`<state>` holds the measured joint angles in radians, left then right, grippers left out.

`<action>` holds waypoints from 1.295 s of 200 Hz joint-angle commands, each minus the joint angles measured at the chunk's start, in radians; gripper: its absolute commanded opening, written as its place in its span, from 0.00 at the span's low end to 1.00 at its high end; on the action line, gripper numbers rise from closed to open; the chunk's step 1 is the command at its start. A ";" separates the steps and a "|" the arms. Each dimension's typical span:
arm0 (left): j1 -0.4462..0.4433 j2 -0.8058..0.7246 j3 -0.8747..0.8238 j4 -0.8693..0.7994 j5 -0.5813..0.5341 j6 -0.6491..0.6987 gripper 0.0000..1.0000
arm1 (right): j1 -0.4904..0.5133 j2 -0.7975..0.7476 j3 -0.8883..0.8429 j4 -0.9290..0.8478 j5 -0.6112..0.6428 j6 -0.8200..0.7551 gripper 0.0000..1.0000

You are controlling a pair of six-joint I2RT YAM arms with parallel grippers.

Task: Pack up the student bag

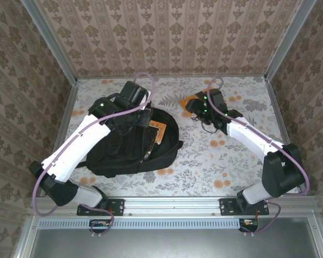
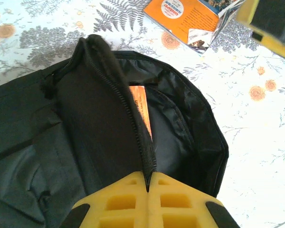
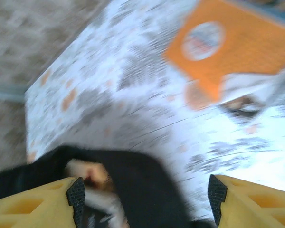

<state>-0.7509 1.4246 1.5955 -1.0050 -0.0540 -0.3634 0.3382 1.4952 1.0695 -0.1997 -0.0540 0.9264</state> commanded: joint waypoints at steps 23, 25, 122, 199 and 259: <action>0.008 0.064 -0.042 0.095 0.044 -0.037 0.00 | -0.169 0.147 -0.015 -0.028 -0.032 0.090 0.69; 0.008 0.066 -0.043 0.096 0.045 -0.039 0.00 | -0.174 0.156 -0.010 -0.027 -0.032 0.091 0.69; 0.097 0.048 -0.133 0.141 0.107 -0.037 0.00 | -0.209 0.530 0.325 -0.161 -0.019 0.128 0.47; 0.148 0.028 -0.154 0.146 0.128 -0.030 0.00 | -0.215 0.609 0.394 -0.233 0.029 0.117 0.15; 0.152 0.014 -0.160 0.143 0.087 -0.023 0.00 | -0.226 0.558 0.366 -0.210 0.028 0.090 0.00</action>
<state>-0.6109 1.4738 1.4521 -0.8589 0.0647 -0.3931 0.1249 2.0769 1.4479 -0.3851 -0.0559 1.0424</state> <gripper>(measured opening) 0.047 0.060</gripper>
